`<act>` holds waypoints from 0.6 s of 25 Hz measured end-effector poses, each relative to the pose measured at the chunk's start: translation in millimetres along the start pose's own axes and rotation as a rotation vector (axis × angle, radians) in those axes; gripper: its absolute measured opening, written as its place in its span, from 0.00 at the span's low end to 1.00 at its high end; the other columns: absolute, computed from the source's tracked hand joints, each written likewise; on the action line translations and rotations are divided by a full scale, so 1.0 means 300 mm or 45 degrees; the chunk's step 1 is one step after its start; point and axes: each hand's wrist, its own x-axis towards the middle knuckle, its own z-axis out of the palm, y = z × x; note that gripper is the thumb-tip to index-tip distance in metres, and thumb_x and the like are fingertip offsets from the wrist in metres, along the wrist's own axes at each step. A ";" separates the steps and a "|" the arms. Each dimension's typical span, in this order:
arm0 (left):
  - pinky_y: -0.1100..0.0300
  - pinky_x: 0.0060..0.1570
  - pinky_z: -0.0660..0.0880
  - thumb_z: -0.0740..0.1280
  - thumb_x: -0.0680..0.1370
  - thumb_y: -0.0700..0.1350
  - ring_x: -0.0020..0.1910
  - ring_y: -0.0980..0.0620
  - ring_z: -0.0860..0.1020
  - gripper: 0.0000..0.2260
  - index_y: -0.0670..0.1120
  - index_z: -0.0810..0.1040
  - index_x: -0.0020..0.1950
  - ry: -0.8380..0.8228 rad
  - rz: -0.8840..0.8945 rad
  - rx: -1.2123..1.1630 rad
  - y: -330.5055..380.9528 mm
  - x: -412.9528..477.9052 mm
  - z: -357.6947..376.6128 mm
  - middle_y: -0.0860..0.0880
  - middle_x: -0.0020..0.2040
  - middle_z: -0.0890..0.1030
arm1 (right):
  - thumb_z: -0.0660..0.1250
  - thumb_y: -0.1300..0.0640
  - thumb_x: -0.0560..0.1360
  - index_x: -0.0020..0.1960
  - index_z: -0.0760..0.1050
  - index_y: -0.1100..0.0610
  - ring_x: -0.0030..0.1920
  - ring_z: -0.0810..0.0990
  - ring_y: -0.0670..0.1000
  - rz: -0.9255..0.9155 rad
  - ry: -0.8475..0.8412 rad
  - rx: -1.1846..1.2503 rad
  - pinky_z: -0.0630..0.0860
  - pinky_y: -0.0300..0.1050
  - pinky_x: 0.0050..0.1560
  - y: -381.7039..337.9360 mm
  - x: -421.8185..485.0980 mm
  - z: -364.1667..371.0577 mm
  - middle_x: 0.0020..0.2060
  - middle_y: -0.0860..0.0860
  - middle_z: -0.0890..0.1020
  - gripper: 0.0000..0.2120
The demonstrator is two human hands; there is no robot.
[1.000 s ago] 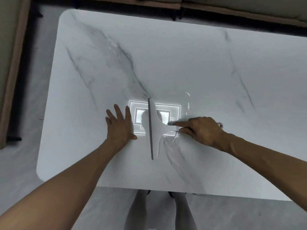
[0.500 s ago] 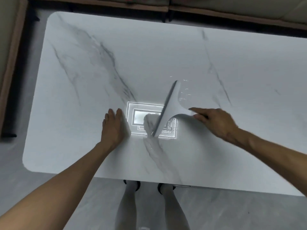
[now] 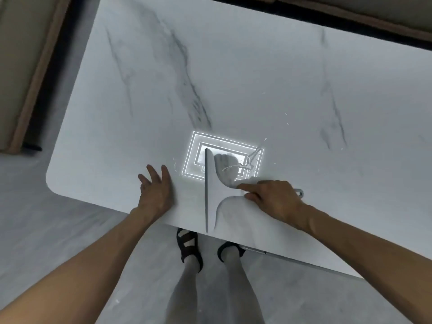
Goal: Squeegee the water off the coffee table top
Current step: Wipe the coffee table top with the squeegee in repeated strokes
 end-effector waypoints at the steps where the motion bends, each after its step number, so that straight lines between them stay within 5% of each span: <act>1: 0.39 0.68 0.64 0.53 0.80 0.39 0.69 0.19 0.56 0.31 0.35 0.39 0.77 0.017 -0.006 0.014 -0.002 0.000 0.003 0.24 0.74 0.46 | 0.51 0.41 0.80 0.67 0.65 0.30 0.51 0.81 0.53 0.057 0.032 -0.029 0.68 0.45 0.40 0.072 -0.042 -0.030 0.50 0.46 0.82 0.17; 6: 0.40 0.63 0.71 0.58 0.79 0.39 0.70 0.22 0.59 0.31 0.40 0.46 0.78 -0.003 0.079 -0.061 -0.040 0.009 -0.009 0.29 0.76 0.48 | 0.46 0.37 0.77 0.67 0.61 0.28 0.49 0.81 0.51 0.318 0.130 -0.062 0.71 0.46 0.40 0.163 -0.179 -0.147 0.47 0.43 0.83 0.19; 11: 0.48 0.62 0.71 0.58 0.73 0.33 0.66 0.38 0.72 0.27 0.46 0.65 0.72 0.338 -0.182 -0.793 -0.166 -0.023 -0.007 0.43 0.69 0.73 | 0.51 0.40 0.80 0.69 0.65 0.32 0.54 0.79 0.51 -0.089 -0.076 0.007 0.70 0.46 0.46 -0.240 0.063 -0.049 0.52 0.47 0.81 0.18; 15: 0.53 0.53 0.72 0.58 0.77 0.40 0.59 0.39 0.77 0.18 0.47 0.69 0.66 0.412 -0.378 -0.830 -0.305 -0.048 0.017 0.44 0.62 0.78 | 0.50 0.45 0.82 0.73 0.61 0.37 0.58 0.77 0.54 -0.293 -0.270 -0.127 0.73 0.49 0.53 -0.544 0.272 0.046 0.59 0.51 0.78 0.19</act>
